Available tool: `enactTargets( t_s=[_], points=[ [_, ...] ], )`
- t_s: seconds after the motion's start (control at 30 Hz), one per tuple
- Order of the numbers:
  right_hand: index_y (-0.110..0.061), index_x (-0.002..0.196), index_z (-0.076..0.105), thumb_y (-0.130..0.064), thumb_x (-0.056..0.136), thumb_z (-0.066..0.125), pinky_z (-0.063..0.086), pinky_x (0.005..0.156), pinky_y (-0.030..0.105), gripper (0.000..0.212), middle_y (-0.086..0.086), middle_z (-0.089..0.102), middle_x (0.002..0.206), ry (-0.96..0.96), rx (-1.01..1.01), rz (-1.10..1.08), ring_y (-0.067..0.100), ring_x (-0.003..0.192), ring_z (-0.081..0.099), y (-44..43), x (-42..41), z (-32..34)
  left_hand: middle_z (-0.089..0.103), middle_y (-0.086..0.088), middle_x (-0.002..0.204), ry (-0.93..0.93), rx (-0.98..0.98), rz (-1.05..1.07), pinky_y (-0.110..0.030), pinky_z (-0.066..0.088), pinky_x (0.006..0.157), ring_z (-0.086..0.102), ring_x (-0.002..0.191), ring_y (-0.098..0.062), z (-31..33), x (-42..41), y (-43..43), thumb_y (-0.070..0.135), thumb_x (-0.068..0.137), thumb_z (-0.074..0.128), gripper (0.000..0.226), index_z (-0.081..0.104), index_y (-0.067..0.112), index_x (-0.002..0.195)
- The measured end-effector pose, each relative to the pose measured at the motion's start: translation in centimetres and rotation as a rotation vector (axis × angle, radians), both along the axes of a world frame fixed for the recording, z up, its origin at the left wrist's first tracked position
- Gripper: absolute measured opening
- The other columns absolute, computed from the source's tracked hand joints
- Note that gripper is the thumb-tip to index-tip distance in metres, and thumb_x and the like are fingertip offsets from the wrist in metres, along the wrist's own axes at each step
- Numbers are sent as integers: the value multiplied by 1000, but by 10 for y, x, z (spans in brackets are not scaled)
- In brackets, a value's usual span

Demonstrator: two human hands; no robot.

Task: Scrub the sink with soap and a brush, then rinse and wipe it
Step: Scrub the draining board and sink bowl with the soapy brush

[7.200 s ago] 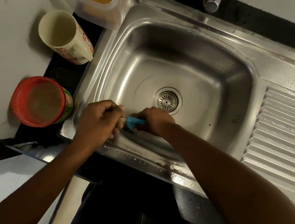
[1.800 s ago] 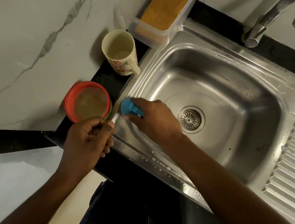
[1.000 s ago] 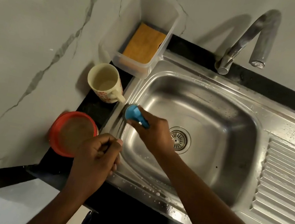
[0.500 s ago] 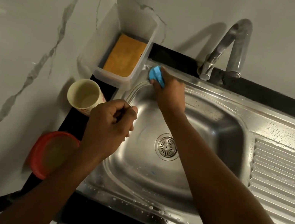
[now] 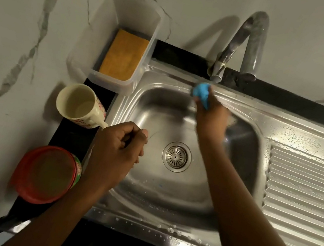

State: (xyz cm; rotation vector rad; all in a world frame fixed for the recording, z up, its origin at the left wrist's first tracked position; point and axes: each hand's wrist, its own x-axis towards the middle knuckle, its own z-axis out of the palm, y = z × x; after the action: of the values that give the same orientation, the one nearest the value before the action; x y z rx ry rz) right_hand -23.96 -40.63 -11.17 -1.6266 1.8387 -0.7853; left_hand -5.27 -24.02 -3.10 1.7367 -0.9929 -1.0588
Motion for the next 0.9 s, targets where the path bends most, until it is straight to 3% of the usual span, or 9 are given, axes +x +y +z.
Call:
enactTargets(
  t_s=[0.13, 0.23, 0.4, 0.47, 0.57, 0.67, 0.73, 0.8, 0.9],
  points=[
    [-31, 157, 41, -46, 102, 59, 55, 102, 40, 60, 11, 66, 139, 53, -1, 213, 25, 122, 65, -9, 45, -6, 67, -7, 62, -16, -10, -29, -39, 57, 51, 66, 55, -27, 3, -12, -4, 18, 103, 66, 28, 70, 14, 76],
    [-36, 156, 41, -51, 100, 58, 56, 101, 44, 61, 10, 68, 136, 83, 8, 165, 27, 120, 67, -8, 9, -8, 68, -6, 62, -21, -13, -61, -42, 58, 53, 67, 55, -26, 5, -20, -6, 19, 104, 65, 27, 70, 13, 77],
    [-22, 147, 59, -45, 98, 69, 55, 91, 21, 55, -2, 74, 124, 15, -26, -165, 7, 107, 70, 12, -103, 5, 68, -7, 63, -14, -7, -92, -39, 57, 54, 65, 53, -22, 3, -31, -2, 17, 103, 65, 27, 70, 11, 78],
    [-14, 137, 67, -36, 97, 73, 50, 86, 9, 45, 2, 75, 122, 0, -53, -347, 9, 107, 71, 10, -131, 16, 68, -7, 62, -12, -3, -98, -36, 57, 53, 65, 53, -21, 3, -33, 1, 17, 103, 65, 27, 70, 10, 77],
    [-9, 128, 72, -29, 96, 75, 49, 86, 8, 38, 6, 76, 120, -28, -34, -524, 12, 106, 71, -2, -138, 22, 67, -6, 62, -11, -2, -98, -38, 57, 54, 65, 53, -22, 2, -35, 6, 18, 103, 65, 27, 69, 10, 77],
    [-13, 127, 73, -33, 95, 75, 58, 92, 23, 38, 2, 77, 115, -77, -15, -404, 7, 100, 71, 1, -94, 17, 67, -6, 62, -7, 2, -90, -38, 57, 53, 65, 52, -22, 1, -35, 9, 17, 103, 66, 27, 70, 12, 76],
    [-16, 135, 67, -37, 97, 72, 56, 88, 19, 43, -1, 75, 119, -31, -4, -223, 6, 103, 69, 5, -59, 14, 68, -7, 62, -12, 4, -93, -36, 56, 52, 65, 52, -22, 1, -36, 10, 17, 103, 66, 28, 70, 12, 76],
    [-18, 142, 61, -37, 98, 71, 53, 95, 21, 49, 1, 72, 127, -39, 27, -101, 10, 112, 67, 4, -44, 17, 68, -7, 62, -23, 3, -98, -34, 56, 51, 65, 52, -22, 2, -38, 10, 18, 103, 66, 28, 70, 12, 76],
    [-19, 138, 65, -41, 96, 72, 55, 93, 23, 48, -1, 73, 123, 29, 49, -117, 10, 110, 69, 3, -68, 23, 68, -5, 63, -29, -4, -109, -36, 57, 52, 66, 53, -22, 2, -38, 7, 18, 103, 66, 27, 70, 12, 77]
  ],
)
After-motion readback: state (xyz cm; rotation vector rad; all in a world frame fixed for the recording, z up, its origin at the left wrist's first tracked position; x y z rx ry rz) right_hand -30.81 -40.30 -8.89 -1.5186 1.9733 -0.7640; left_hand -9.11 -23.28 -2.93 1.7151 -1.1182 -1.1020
